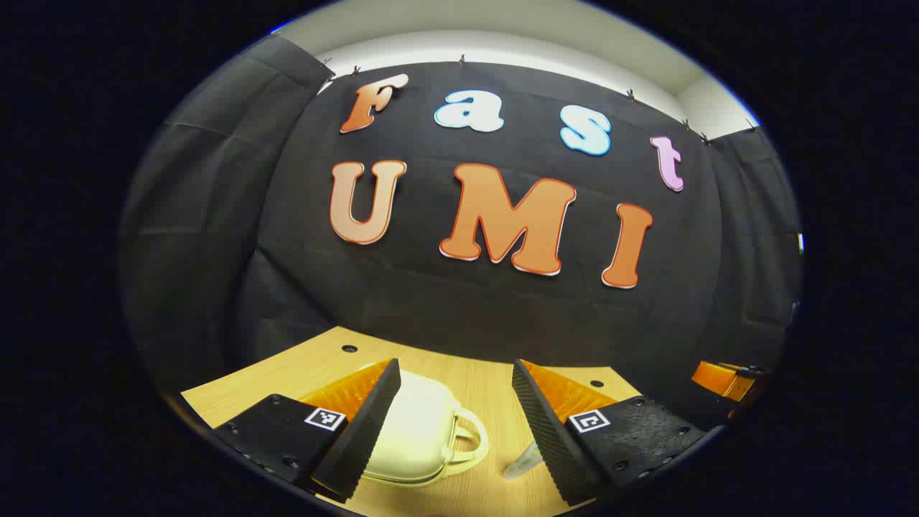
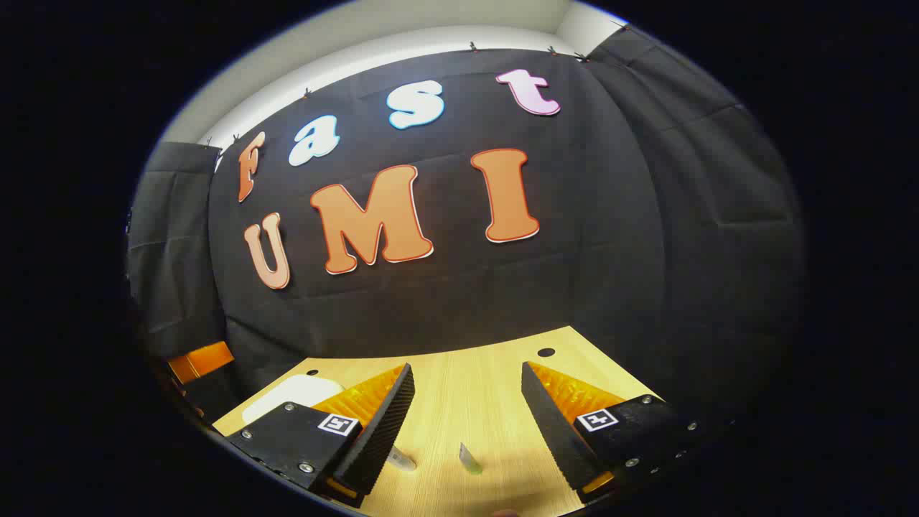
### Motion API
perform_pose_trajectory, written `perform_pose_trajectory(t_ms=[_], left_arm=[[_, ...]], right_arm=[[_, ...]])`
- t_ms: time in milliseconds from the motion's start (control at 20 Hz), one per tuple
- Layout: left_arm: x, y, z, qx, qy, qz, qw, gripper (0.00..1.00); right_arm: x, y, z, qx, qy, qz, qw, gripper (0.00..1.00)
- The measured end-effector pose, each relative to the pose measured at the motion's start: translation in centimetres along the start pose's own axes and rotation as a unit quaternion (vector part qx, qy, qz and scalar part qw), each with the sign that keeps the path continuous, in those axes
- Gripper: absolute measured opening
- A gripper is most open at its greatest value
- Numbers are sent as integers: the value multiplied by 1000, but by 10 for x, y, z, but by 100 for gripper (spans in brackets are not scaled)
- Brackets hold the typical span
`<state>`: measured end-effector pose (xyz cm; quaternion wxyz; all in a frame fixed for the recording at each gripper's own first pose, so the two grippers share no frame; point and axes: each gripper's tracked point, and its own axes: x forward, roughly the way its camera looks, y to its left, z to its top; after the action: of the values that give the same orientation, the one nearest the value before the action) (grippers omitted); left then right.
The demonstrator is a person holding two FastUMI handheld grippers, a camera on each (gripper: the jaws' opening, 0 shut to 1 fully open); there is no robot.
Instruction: First open the suitcase, pack the skin care products into it, and then close the suitcase.
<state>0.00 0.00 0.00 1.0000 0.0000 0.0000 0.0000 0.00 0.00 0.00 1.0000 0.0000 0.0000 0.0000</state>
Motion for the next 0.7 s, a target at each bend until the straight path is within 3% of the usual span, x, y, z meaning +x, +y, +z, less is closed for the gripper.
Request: perform_pose_trajectory(t_ms=[200,250,300,400,700], left_arm=[[10,11,-24,-16,44,3,999,97],[12,13,-27,-18,56,5,998,97],[13,14,-29,-19,58,1,998,97],[16,17,-22,-14,52,-3,999,97],[12,17,-17,2,36,-14,999,97]], right_arm=[[1,19,-8,-37,7,12,999,95],[0,26,-14,-28,18,22,999,100],[0,33,-18,-17,27,32,999,95],[2,34,-18,-11,29,31,999,95],[4,35,-14,-62,16,15,998,95]])
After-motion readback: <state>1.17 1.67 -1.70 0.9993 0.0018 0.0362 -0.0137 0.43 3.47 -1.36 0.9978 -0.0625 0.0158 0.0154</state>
